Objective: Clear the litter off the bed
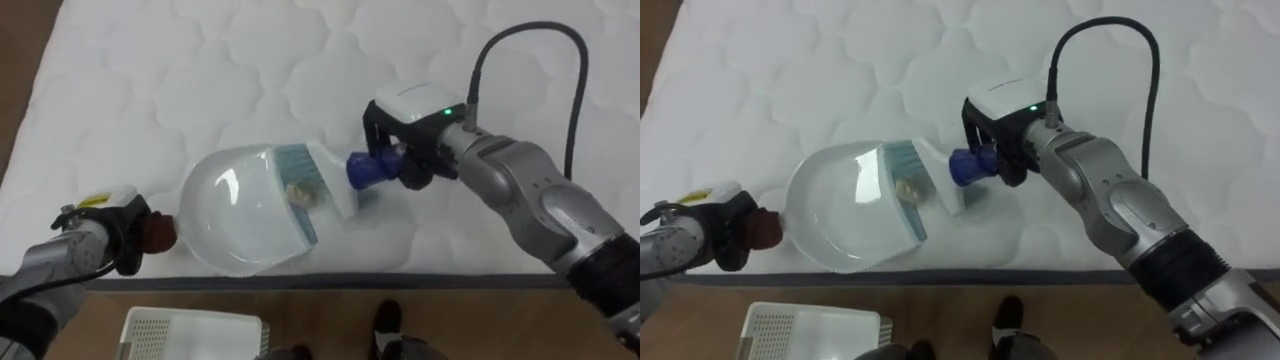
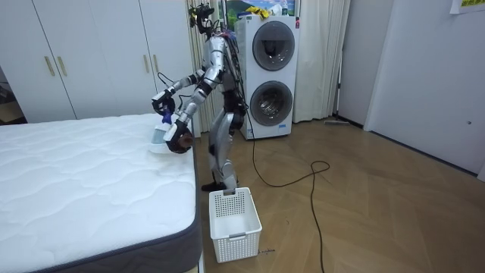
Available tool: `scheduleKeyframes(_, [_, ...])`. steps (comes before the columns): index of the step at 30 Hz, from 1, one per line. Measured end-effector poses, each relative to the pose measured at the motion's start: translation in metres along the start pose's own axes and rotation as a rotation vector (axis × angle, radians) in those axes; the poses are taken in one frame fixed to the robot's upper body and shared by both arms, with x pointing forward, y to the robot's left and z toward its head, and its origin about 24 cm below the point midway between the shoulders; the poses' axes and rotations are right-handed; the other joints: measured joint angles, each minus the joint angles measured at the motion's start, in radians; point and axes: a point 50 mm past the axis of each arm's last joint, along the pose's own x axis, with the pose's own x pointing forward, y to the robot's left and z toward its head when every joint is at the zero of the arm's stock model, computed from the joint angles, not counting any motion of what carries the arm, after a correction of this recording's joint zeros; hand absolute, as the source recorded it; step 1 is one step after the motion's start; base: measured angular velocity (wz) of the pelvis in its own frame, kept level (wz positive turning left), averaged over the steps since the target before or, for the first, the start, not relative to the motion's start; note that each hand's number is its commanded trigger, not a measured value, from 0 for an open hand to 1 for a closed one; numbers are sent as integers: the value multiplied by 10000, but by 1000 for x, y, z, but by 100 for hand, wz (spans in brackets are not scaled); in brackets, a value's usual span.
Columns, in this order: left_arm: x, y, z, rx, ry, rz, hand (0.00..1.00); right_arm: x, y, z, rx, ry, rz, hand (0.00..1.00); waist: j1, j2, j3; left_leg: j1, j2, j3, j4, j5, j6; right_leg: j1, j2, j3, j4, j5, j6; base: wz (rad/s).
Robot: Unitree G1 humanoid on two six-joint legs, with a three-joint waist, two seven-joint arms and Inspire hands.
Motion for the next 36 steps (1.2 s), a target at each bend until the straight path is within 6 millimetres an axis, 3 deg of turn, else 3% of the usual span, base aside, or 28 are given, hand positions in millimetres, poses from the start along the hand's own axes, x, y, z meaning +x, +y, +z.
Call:
scheduleKeyframes(6, [0,-18,-4,-410,296,-646,100,-1,13,4,386,-132,445,100,-79,-21,-11,5,-99,-38,-62,-12,21,-5,-9,13,32,-65,114,2])
scheduleKeyframes(12, [0,-35,-15,-1253,904,-1367,100,2,14,14,902,-475,481,100,-266,-152,-92,10,-84,-22,-62,-13,22,3,-53,21,-1,-38,111,0])
scheduleKeyframes(24, [-1,-47,-20,-1993,1123,-1758,100,4,15,17,1771,-731,550,100,-289,-257,-23,6,-82,-25,-107,-35,55,42,-56,5,-65,-56,157,0])
scheduleKeyframes(36, [-2,-51,-21,-2206,1117,-1885,100,5,19,21,2186,-896,824,100,-305,-269,-9,26,-81,-30,-159,-44,72,35,-94,-65,-56,-116,146,0])
